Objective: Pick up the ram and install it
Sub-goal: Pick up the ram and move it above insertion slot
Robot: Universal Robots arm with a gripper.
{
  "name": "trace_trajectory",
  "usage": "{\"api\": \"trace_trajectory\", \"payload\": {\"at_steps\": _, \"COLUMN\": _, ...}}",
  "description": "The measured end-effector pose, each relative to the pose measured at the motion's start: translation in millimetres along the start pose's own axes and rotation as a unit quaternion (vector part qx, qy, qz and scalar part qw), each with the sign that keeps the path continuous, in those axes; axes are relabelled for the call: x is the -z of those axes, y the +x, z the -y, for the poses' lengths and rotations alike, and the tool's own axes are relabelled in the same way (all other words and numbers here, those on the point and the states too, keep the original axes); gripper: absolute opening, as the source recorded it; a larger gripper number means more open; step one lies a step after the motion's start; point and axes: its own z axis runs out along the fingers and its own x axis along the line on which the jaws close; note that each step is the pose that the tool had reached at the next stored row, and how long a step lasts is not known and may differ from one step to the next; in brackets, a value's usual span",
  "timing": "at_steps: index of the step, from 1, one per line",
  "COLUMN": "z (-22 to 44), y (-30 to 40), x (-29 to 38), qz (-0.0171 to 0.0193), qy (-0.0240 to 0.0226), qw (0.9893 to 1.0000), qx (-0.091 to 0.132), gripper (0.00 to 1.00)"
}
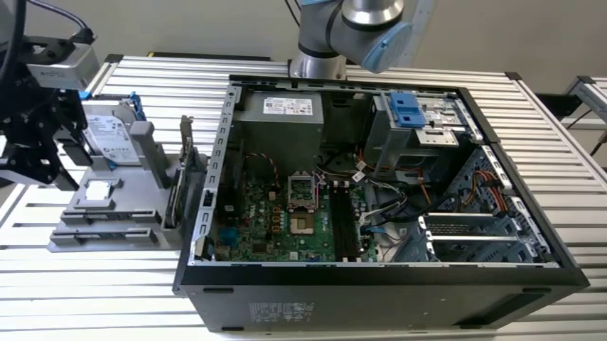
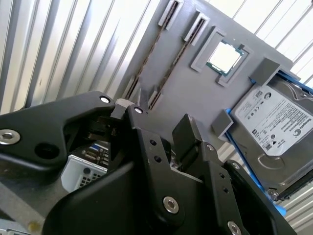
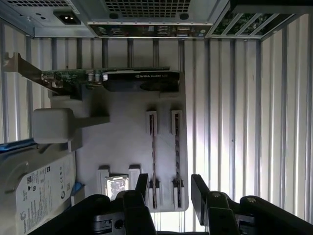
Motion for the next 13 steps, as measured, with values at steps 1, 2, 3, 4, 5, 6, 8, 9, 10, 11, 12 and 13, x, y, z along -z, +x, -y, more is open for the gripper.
{"api": "trace_trajectory", "payload": {"at_steps": 1, "z": 0.1, "y": 0.0, "x": -0.5, "qz": 0.0000, "qy": 0.0000, "qw": 1.0000, "qx": 0.000, "gripper": 1.00}}
{"api": "trace_trajectory", "payload": {"at_steps": 2, "z": 0.1, "y": 0.0, "x": -1.0, "qz": 0.0000, "qy": 0.0000, "qw": 1.0000, "qx": 0.000, "gripper": 1.00}}
{"api": "trace_trajectory", "payload": {"at_steps": 3, "z": 0.2, "y": 0.0, "x": -1.7, "qz": -0.0001, "qy": -0.0001, "qw": 1.0000, "qx": 0.000, "gripper": 1.00}}
{"api": "trace_trajectory", "payload": {"at_steps": 4, "z": 0.2, "y": 0.0, "x": -2.3, "qz": 0.0000, "qy": 0.0000, "qw": 1.0000, "qx": 0.000, "gripper": 1.00}}
{"api": "trace_trajectory", "payload": {"at_steps": 5, "z": 0.3, "y": 0.0, "x": -3.0, "qz": 0.0000, "qy": 0.0000, "qw": 1.0000, "qx": 0.000, "gripper": 1.00}}
{"api": "trace_trajectory", "payload": {"at_steps": 6, "z": 0.3, "y": 0.0, "x": -3.6, "qz": 0.0000, "qy": 0.0000, "qw": 1.0000, "qx": 0.000, "gripper": 1.00}}
{"api": "trace_trajectory", "payload": {"at_steps": 8, "z": 0.4, "y": 0.0, "x": -5.0, "qz": 0.0000, "qy": 0.0000, "qw": 1.0000, "qx": 0.000, "gripper": 1.00}}
{"api": "trace_trajectory", "payload": {"at_steps": 9, "z": 0.4, "y": 0.0, "x": -5.8, "qz": -0.0001, "qy": -0.0001, "qw": 1.0000, "qx": 0.000, "gripper": 1.00}}
{"api": "trace_trajectory", "payload": {"at_steps": 10, "z": 0.4, "y": 0.0, "x": -6.5, "qz": 0.0000, "qy": 0.0000, "qw": 1.0000, "qx": 0.000, "gripper": 1.00}}
{"api": "trace_trajectory", "payload": {"at_steps": 11, "z": 0.5, "y": 0.1, "x": -7.3, "qz": -0.0001, "qy": -0.0001, "qw": 1.0000, "qx": 0.000, "gripper": 1.00}}
{"api": "trace_trajectory", "payload": {"at_steps": 12, "z": 0.5, "y": 0.1, "x": -8.0, "qz": 0.0000, "qy": -0.0001, "qw": 1.0000, "qx": 0.000, "gripper": 1.00}}
{"api": "trace_trajectory", "payload": {"at_steps": 13, "z": 0.5, "y": 0.1, "x": -8.7, "qz": 0.0000, "qy": 0.0000, "qw": 1.0000, "qx": 0.000, "gripper": 1.00}}
